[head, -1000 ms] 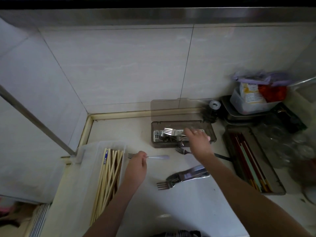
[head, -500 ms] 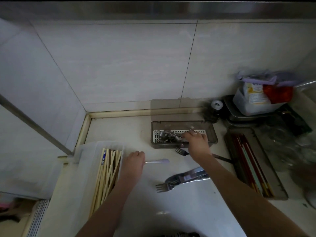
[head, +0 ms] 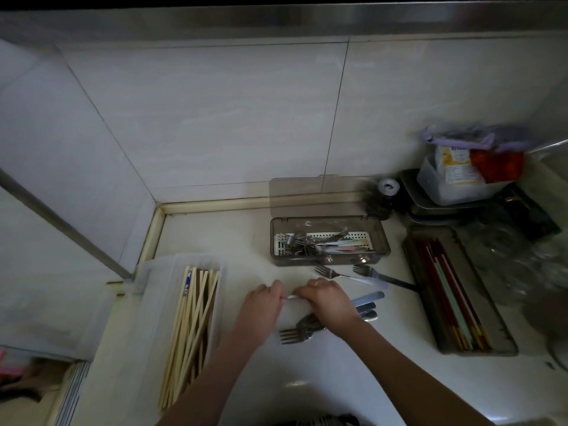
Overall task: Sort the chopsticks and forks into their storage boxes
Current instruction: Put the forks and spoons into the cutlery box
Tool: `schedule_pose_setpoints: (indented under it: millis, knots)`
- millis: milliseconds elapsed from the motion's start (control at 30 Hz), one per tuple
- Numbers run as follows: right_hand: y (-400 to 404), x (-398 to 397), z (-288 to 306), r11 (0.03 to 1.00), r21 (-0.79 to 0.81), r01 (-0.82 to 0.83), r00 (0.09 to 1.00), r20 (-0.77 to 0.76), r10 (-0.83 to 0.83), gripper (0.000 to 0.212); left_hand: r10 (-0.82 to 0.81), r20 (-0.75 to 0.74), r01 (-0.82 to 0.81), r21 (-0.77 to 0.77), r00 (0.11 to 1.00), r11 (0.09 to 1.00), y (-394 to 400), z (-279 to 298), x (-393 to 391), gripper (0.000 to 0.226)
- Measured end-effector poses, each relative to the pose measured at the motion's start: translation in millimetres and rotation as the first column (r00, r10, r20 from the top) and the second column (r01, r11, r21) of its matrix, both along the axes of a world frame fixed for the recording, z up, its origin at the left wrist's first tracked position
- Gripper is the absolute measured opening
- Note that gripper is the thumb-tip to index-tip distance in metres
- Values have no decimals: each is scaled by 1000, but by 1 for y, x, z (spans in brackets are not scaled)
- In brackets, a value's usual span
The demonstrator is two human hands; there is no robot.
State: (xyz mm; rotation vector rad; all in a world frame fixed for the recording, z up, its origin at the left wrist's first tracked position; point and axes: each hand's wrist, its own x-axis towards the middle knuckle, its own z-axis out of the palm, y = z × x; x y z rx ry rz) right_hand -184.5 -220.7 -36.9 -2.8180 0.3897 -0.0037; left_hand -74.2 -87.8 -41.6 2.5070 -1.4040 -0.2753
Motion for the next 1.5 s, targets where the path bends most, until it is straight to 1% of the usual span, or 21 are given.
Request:
schedule_pose_setpoints:
  millis: [33, 100, 200, 267, 333, 367, 467, 533, 600, 733, 800, 900, 967, 1033, 1067, 1133, 1200, 1233, 1300, 1433, 1500]
  knots:
    - [-4, -2, 6, 1000, -3, 15, 1000, 3, -15, 35, 13, -35, -14, -53, 999, 999, 0, 6, -2, 16]
    - [-15, -5, 13, 993, -98, 60, 997, 44, -56, 31, 34, -98, -50, -173, 995, 984, -1, 19, -3, 12]
    - [-32, -13, 23, 960, -147, 238, 953, 226, -202, 30, 90, -282, -185, -333, 955, 924, -2, 33, 0, 2]
    - [-47, -18, 32, 921, -164, 353, 905, 308, -293, 28, 121, -402, -285, -379, 908, 881, -2, 37, 2, 4]
    - [-63, -17, 42, 869, -148, 472, 853, 326, -408, 26, 152, -428, -317, -345, 891, 884, 1, 37, 3, 12]
    - [-71, -15, 46, 848, -127, 515, 835, 296, -463, 25, 163, -436, -312, -295, 885, 903, 3, 33, 3, 16]
    - [-91, 1, 56, 811, -97, 576, 817, 97, -569, 28, 189, -464, -245, -63, 866, 967, 12, 17, -5, 19]
    - [-100, 12, 57, 829, -121, 546, 830, -58, -555, 32, 236, -449, -243, 42, 862, 969, 18, 7, -13, 22]
    - [-104, 20, 52, 850, -128, 511, 835, -161, -526, 36, 283, -470, -283, 73, 836, 956, 22, 0, -18, 28]
    - [-101, 28, 39, 852, -65, 520, 817, -256, -518, 36, 309, -521, -267, 155, 796, 951, 25, -5, -20, 30]
    - [-98, 27, 32, 832, 18, 554, 817, -207, -539, 37, 296, -577, -251, 160, 761, 955, 23, -5, -21, 22]
    - [-87, 14, 27, 802, 129, 583, 808, 17, -589, 35, 291, -671, -283, 125, 682, 951, 19, -6, -23, 11]
    - [-70, -2, 25, 838, 138, 528, 813, 203, -545, 26, 306, -700, -324, 112, 645, 939, 17, -7, -23, 11]
    - [-52, -24, 16, 915, 60, 398, 869, 295, -398, 18, 324, -709, -368, 97, 627, 925, 14, -7, -23, 16]
    - [-43, -36, 8, 946, 31, 324, 902, 293, -318, 17, 333, -713, -392, 88, 618, 916, 13, -7, -23, 18]
    - [-29, -59, -9, 973, 56, 223, 949, 217, -230, 22, 348, -731, -441, 72, 586, 895, 12, -10, -22, 21]
    - [-22, -77, -26, 966, 121, 229, 961, 129, -244, 30, 355, -755, -482, 60, 551, 874, 11, -15, -23, 23]
    - [-21, -84, -33, 957, 149, 251, 957, 108, -268, 29, 361, -762, -498, 59, 537, 865, 11, -17, -23, 23]
    - [-22, -91, -39, 941, 192, 278, 949, 95, -300, 19, 371, -771, -521, 61, 517, 852, 11, -19, -26, 19]
    - [-26, -93, -37, 949, 185, 255, 962, 52, -268, 18, 383, -798, -562, 68, 466, 825, 14, -20, -27, 14]
    - [-26, -92, -37, 945, 175, 276, 954, 70, -292, 15, 380, -812, -576, 67, 443, 815, 15, -21, -27, 15]
